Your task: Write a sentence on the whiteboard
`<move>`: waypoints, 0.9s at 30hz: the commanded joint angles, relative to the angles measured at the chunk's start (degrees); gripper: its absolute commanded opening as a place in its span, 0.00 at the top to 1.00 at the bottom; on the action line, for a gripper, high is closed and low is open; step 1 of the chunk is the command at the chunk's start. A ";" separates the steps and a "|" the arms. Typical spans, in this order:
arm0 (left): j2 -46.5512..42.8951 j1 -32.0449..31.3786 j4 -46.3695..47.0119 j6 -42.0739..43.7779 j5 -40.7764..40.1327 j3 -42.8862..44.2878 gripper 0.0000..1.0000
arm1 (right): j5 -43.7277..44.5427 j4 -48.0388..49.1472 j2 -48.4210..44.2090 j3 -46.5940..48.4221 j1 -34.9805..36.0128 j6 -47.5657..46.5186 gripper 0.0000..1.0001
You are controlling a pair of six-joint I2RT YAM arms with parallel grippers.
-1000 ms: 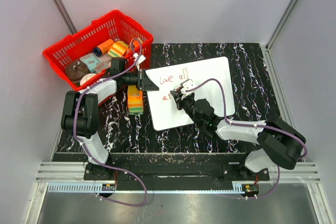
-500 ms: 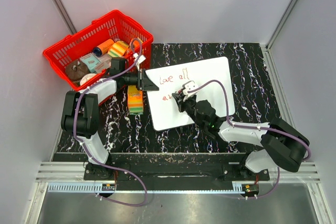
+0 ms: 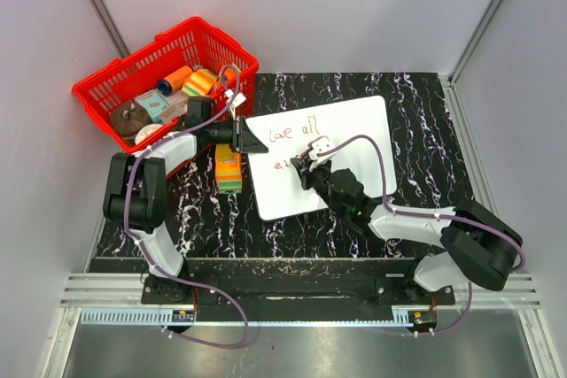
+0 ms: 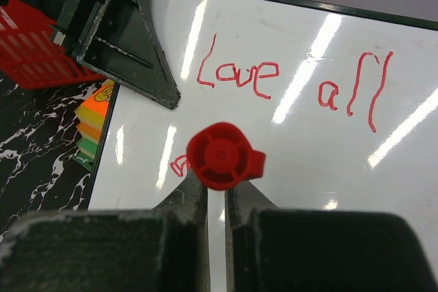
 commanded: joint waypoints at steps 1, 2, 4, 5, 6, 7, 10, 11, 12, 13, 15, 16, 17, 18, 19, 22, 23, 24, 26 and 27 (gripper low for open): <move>1.03 1.20 8.30 14.45 -22.30 2.28 1.00 | 2.81 -1.04 1.68 2.80 0.29 -0.65 1.00; 0.95 1.11 8.04 14.62 -22.47 2.29 1.00 | 3.08 -1.04 1.86 3.50 0.29 -0.65 1.00; 1.12 1.02 7.95 14.71 -22.47 2.37 1.00 | 3.87 -1.04 2.56 4.20 0.29 -1.00 1.00; 1.12 1.02 7.86 14.71 -22.39 2.37 1.00 | 4.04 -0.86 2.83 4.73 0.29 -0.83 1.00; 1.21 0.93 7.77 14.71 -22.38 2.46 1.00 | 4.31 -0.69 3.18 5.00 0.29 -1.26 1.00; 1.30 0.93 7.86 14.71 -22.38 2.55 1.00 | 4.57 -0.77 3.36 5.26 0.38 -1.18 1.00; 1.39 0.76 7.60 14.71 -22.30 2.64 1.00 | 5.19 -1.12 3.89 6.14 0.29 -1.53 1.00; 1.39 0.67 7.51 14.80 -22.47 2.55 1.00 | 5.71 -1.12 3.97 6.32 0.29 -1.71 1.00; 1.47 0.67 7.42 14.89 -22.47 2.72 1.00 | 5.80 -1.21 4.06 6.40 0.29 -1.80 1.00; 1.47 0.58 7.42 14.89 -22.47 2.81 1.00 | 6.06 -1.39 4.06 6.41 0.29 -1.80 1.00; 1.47 0.58 7.33 14.97 -22.56 2.81 1.00 | 7.03 -1.48 3.98 6.41 0.29 -1.71 1.00; 1.47 0.58 7.33 14.97 -22.56 2.81 1.00 | 7.47 -1.65 4.06 6.41 0.29 -1.80 1.00; 1.47 0.58 7.33 14.97 -22.47 2.73 1.00 | 8.26 -1.83 4.06 6.41 0.20 -1.71 1.00; 1.39 0.49 7.33 14.97 -22.56 2.73 1.00 | 8.26 -2.09 4.06 6.58 0.20 -1.71 1.00; 1.39 0.49 7.33 14.97 -22.56 2.81 1.00 | 8.09 -2.35 4.15 6.58 0.20 -1.80 1.00; 1.56 0.49 7.24 14.89 -22.47 2.90 1.00 | 8.00 -2.71 3.80 6.23 0.20 -1.36 1.00; 1.56 0.49 7.24 14.97 -22.47 2.81 1.00 | 8.00 -2.79 3.71 5.79 0.20 -1.27 1.00; 1.56 0.49 7.24 14.97 -22.56 2.90 1.00 | 8.00 -2.88 3.54 5.79 0.20 -1.18 1.00; 1.56 0.49 7.24 14.97 -22.56 2.90 1.00 | 7.83 -3.32 3.27 5.09 0.20 -1.09 1.00; 1.56 0.49 7.24 14.97 -22.65 2.90 1.00 | 7.82 -3.32 2.92 4.91 0.29 -0.83 1.00</move>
